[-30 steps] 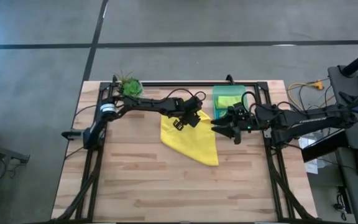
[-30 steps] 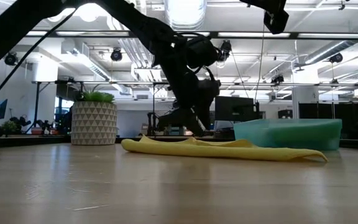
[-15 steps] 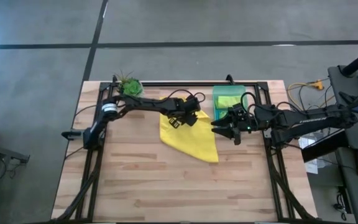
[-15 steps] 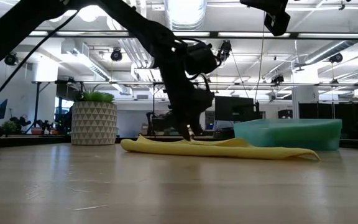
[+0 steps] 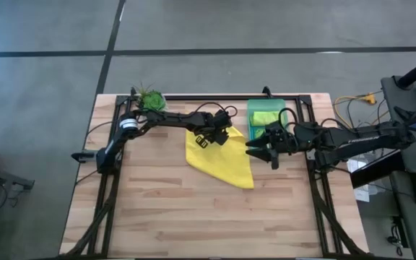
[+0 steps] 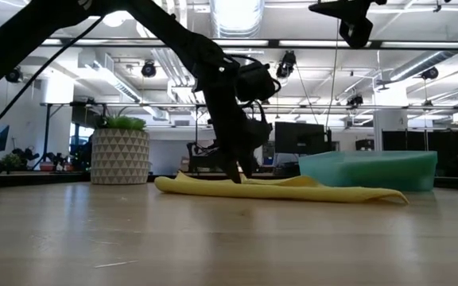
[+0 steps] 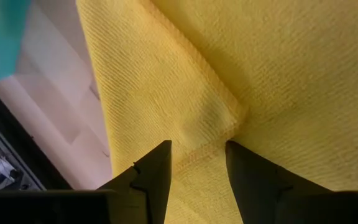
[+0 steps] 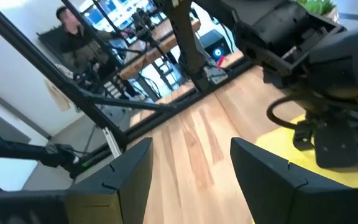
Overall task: Fold microfiber towels
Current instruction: Fold the yellow towel
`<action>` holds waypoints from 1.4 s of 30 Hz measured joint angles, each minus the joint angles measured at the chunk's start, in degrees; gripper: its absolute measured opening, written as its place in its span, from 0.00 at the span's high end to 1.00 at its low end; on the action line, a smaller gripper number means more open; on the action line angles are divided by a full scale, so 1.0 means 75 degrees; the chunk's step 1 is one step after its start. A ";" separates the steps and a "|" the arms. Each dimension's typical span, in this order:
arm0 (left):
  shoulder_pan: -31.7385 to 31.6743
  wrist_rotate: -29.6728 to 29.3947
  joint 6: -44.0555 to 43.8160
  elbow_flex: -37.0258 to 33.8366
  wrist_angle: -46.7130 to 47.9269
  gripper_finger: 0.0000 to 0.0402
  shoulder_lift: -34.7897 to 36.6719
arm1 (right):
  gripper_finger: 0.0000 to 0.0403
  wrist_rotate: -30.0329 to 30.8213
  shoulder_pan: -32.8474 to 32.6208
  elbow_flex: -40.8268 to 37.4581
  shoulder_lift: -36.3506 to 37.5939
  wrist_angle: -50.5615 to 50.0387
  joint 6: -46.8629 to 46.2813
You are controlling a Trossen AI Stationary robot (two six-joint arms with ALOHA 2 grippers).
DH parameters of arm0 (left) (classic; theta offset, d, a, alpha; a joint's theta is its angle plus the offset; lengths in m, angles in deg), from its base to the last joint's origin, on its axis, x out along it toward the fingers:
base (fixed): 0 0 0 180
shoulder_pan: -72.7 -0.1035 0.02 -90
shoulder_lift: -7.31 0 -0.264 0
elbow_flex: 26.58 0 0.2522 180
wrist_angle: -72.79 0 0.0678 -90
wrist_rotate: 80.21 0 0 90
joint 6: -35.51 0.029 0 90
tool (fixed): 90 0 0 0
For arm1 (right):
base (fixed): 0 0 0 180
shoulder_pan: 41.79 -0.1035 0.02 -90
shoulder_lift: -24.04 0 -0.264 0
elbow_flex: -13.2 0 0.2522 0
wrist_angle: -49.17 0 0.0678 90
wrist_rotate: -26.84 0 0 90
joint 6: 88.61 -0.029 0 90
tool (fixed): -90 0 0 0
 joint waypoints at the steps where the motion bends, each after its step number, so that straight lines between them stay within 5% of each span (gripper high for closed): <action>1: -0.0003 0.0014 0.0000 0.0000 0.0005 0.66 0.0000 | 0.48 0.0000 0.0000 0.0000 0.0000 -0.0091 0.0003; 5: -0.0016 0.0022 0.0216 0.0001 0.0013 0.72 -0.0005 | 0.48 0.0006 0.0000 -0.0003 0.0000 -0.0332 0.0110; 10: 0.0014 0.0114 0.0149 0.0161 0.0559 0.96 -0.0003 | 0.48 0.0006 0.0000 -0.0003 0.0003 -0.0413 0.0127; 28: 0.0350 0.0583 -0.1347 0.0917 0.1098 1.00 0.0260 | 0.48 -0.0166 -0.0017 -0.0003 0.0006 -0.0410 0.0022; 32: 0.0301 0.1113 -0.3233 0.1230 0.1029 0.94 0.0255 | 0.48 -0.0194 -0.0018 -0.0003 0.0006 -0.0410 0.0013; 42: 0.0205 0.1475 -0.5074 0.1362 0.1756 0.61 -0.0037 | 0.48 -0.0195 -0.0020 -0.0003 0.0006 -0.0410 0.0058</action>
